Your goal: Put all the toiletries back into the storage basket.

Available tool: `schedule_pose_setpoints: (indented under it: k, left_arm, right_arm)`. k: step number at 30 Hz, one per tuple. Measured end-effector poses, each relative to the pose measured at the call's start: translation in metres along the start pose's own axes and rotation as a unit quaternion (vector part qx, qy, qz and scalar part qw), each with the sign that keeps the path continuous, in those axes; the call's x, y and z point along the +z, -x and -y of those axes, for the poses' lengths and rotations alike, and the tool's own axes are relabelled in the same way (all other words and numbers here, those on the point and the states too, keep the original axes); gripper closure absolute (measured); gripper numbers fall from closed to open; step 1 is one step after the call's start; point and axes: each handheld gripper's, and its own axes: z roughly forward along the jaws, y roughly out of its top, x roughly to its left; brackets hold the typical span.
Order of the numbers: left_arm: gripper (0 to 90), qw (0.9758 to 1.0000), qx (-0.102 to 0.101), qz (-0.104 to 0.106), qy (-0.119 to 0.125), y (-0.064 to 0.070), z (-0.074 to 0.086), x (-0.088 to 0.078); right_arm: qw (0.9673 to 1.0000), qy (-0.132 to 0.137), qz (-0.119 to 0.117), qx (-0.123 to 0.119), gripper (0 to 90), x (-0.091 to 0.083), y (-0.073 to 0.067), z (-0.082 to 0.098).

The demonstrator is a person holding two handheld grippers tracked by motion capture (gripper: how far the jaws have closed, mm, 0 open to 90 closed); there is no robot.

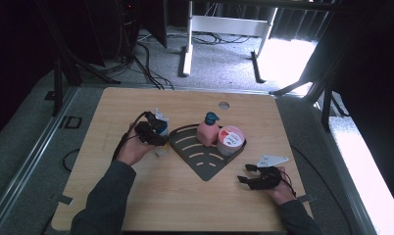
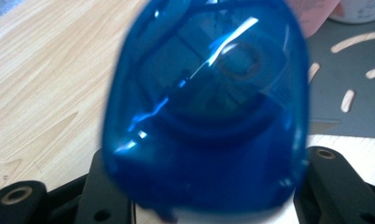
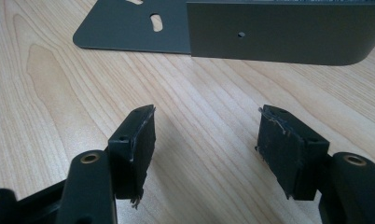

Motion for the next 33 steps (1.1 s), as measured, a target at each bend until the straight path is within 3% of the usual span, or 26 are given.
schedule_pose_setpoints:
  k: [17,33]
  left_arm:
    - [49.0,0.9993,0.003,0.016,-0.034,-0.002,0.004,0.013]
    - [53.5,0.9988,0.008,0.027,-0.039,-0.002,0.004,0.011]
  right_arm:
    - [1.0,0.0,0.0,0.0,36.4,0.0,0.0,0.0]
    - [1.0,0.0,0.0,0.0,36.4,0.0,0.0,0.0]
